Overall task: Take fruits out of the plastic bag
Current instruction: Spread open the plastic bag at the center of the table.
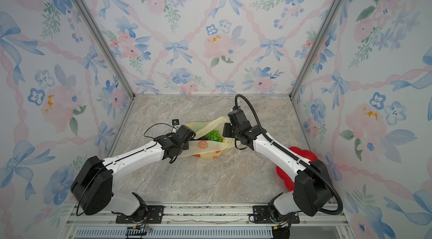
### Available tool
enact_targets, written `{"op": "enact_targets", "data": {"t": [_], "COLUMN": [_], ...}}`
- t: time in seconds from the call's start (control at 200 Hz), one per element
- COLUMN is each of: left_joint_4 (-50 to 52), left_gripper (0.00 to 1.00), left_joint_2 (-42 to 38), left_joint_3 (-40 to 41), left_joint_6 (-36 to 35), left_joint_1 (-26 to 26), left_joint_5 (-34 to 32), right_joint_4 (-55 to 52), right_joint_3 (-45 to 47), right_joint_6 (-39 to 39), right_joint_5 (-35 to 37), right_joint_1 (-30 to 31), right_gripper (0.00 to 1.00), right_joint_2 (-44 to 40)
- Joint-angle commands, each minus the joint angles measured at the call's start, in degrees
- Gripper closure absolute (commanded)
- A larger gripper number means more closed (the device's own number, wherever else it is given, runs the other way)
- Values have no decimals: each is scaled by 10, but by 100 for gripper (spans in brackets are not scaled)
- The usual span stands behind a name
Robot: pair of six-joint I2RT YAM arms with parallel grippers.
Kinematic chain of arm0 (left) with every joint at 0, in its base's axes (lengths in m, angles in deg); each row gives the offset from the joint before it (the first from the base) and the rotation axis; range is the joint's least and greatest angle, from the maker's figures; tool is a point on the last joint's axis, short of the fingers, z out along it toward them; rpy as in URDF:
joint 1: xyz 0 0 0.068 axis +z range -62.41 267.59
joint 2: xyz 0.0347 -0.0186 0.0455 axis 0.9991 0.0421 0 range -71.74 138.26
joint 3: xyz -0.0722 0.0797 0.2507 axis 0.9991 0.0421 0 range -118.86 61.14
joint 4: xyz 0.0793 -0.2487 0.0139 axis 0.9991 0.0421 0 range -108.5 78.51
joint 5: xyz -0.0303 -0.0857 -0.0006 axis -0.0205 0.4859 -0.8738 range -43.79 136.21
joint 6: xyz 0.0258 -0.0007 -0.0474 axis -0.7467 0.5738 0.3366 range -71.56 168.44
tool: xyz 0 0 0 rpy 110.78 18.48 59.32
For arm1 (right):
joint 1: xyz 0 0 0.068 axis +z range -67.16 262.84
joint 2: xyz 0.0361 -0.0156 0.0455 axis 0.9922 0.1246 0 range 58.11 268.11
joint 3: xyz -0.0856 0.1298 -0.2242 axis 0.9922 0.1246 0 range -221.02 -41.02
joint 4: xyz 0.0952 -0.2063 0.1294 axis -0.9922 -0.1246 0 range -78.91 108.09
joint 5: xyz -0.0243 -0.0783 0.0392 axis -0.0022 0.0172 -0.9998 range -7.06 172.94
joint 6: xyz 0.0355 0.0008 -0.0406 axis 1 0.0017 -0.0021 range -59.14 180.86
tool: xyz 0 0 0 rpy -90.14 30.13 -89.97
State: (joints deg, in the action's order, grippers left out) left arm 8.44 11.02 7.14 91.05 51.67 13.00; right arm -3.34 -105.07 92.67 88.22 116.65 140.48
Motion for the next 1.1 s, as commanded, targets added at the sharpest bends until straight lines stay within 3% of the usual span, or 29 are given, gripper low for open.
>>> {"op": "enact_targets", "data": {"t": [0.0,0.09,0.205,0.26,0.35,0.54,0.69,0.865,0.985,1.095], "left_joint_4": [-33,-57,-51,-27,-15,16,54,60,60,56], "left_gripper": [66,83,87,85,71,69,78,91,99,100], "left_joint_2": [-34,-38,-2,28,57,61,53,40,35,22], "left_joint_3": [20,20,-22,-53,-75,-83,-104,-108,-109,-102], "left_joint_6": [-31,-47,-83,-92,-96,-105,-119,-127,-126,-116], "left_joint_1": [67,134,170,174,170,142,133,148,165,188], "left_joint_5": [31,83,63,56,70,43,25,23,44,89], "right_joint_4": [-14,-20,-38,-45,-55,-54,-68,-38,-44,-45], "right_joint_3": [5,6,-17,-35,-66,-103,-99,-37,-19,-4], "right_joint_6": [-9,-11,-14,-11,-4,-14,-10,11,7,8], "right_joint_5": [10,4,28,40,48,59,72,5,-4,-37], "right_joint_1": [-6,-1,46,73,108,137,117,52,25,-12], "right_gripper": [100,100,100,100,100,100,100,100,100,100], "right_joint_2": [-36,-48,-47,-37,-17,0,-1,-38,-60,-70]}}
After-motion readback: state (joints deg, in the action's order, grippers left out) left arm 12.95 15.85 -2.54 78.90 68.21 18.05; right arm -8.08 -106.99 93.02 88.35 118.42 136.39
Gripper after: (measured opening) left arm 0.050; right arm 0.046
